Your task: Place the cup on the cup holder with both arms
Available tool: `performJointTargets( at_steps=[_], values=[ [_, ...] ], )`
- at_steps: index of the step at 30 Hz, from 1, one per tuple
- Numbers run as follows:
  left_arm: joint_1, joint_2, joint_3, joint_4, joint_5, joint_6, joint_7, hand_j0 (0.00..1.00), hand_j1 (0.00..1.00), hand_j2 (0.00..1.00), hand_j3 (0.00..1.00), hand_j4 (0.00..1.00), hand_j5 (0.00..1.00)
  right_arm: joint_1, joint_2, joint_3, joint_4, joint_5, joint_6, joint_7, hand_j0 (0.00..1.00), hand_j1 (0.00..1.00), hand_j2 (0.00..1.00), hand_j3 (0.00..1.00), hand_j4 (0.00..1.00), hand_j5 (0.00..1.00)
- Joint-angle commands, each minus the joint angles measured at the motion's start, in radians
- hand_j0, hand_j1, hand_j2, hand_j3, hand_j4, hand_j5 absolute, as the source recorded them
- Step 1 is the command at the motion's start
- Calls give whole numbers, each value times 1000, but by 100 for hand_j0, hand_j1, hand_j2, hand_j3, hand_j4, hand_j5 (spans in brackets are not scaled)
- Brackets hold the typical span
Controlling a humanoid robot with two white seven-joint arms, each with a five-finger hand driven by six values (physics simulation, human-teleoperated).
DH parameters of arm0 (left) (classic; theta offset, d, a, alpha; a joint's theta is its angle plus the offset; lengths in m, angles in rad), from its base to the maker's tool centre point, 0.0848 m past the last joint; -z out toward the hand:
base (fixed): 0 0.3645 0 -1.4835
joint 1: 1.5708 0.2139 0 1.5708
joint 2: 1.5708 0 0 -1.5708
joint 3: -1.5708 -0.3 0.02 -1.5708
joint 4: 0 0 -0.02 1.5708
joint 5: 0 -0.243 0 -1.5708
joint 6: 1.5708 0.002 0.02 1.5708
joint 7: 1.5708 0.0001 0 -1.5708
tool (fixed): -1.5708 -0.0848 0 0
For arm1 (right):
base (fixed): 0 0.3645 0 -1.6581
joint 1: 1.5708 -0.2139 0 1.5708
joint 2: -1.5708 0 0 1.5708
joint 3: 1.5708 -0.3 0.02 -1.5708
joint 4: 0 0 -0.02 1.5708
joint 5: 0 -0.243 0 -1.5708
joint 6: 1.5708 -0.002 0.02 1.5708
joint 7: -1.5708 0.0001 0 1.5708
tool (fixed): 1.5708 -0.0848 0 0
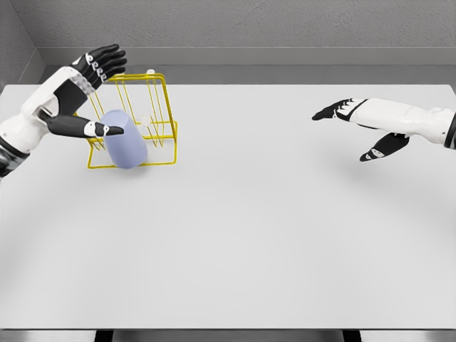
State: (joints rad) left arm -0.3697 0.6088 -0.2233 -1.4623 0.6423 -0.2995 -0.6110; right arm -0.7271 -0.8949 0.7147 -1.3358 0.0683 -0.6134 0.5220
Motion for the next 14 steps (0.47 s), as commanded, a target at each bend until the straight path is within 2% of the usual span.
performJointTargets(
  at_steps=[1,6,9,14],
  values=[
    [3,3,13,-18,7,-3,0,100,100,100,100,100,100,0,-1,0,0,-7,2,0,100,100,100,100,100,100],
    [41,3,32,-69,8,-3,0,100,100,100,100,100,100,0,-2,-1,0,-7,2,0,100,100,100,100,100,100],
    [84,11,41,-122,16,-4,0,100,100,100,100,100,100,0,-2,-1,0,-7,2,0,100,100,100,100,100,100],
    [156,31,39,-150,22,-3,0,100,100,100,100,100,100,0,-2,-1,0,-7,2,0,100,100,100,100,100,100]
  ],
)
